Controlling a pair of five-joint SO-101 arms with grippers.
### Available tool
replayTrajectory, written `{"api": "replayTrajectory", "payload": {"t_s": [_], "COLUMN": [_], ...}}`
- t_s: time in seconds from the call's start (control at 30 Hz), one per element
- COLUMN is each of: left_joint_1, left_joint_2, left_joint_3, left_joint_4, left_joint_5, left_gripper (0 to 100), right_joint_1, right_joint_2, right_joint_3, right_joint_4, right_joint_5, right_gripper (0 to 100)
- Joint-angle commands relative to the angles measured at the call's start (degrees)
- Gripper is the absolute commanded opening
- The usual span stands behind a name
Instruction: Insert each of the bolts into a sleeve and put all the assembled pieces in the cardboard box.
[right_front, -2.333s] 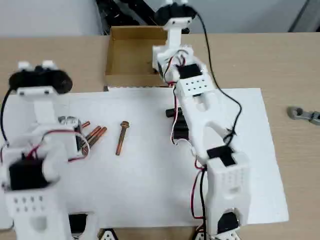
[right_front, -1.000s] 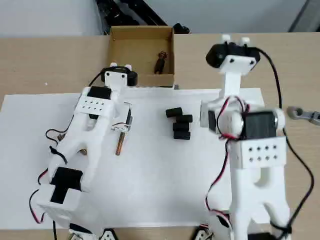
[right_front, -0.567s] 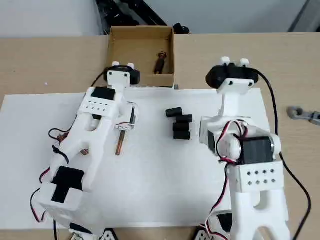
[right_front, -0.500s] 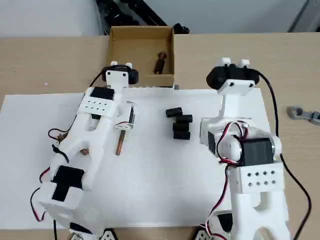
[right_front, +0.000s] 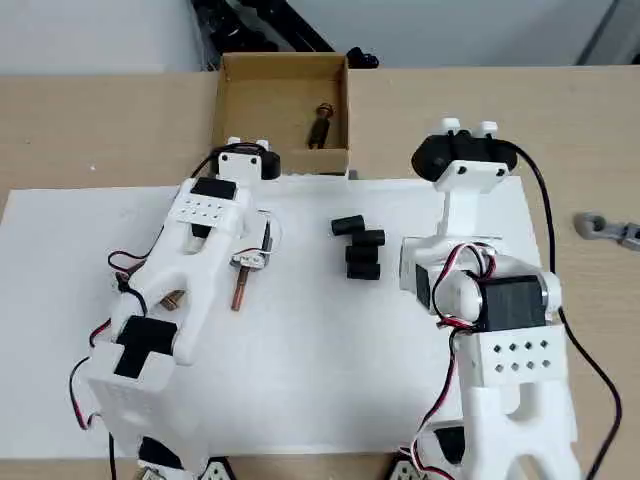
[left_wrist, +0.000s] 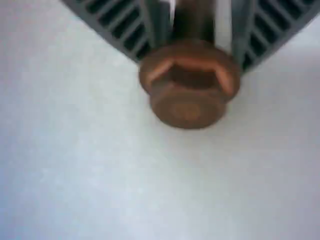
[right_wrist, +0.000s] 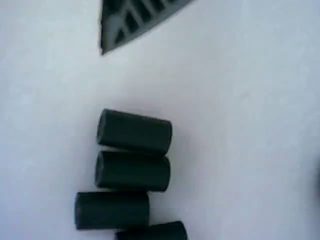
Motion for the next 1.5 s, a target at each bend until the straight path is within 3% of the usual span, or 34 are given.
{"api": "replayTrajectory", "payload": {"t_s": [0.0,0.23,0.5,0.9,1.03,1.27,1.47], "left_joint_1": [-0.18,-0.44,3.08,4.40,2.90,-5.36,-10.55], "left_joint_2": [2.20,-0.62,-20.92,-50.37,-58.81,-66.73,-68.57], "left_joint_3": [-0.84,-0.92,-0.31,14.99,19.56,23.69,23.60], "left_joint_4": [-0.26,2.20,5.10,5.36,5.71,8.35,12.84], "left_joint_5": [0.26,0.44,0.44,-2.90,-4.92,-7.47,-9.67], "left_gripper": [0,0,0,0,0,0,0], "right_joint_1": [0.48,0.40,0.40,-0.04,-1.54,-4.09,-6.73], "right_joint_2": [-1.19,-0.66,9.45,36.97,45.67,57.89,67.21], "right_joint_3": [-0.35,-0.44,-3.08,-29.27,-35.52,-45.45,-53.98], "right_joint_4": [-0.84,-0.92,-0.92,-0.31,-1.54,-4.35,-0.92], "right_joint_5": [0.62,0.44,1.05,28.40,32.09,32.26,43.87], "right_gripper": [14.4,14.4,14.4,14.7,14.7,14.4,14.6]}}
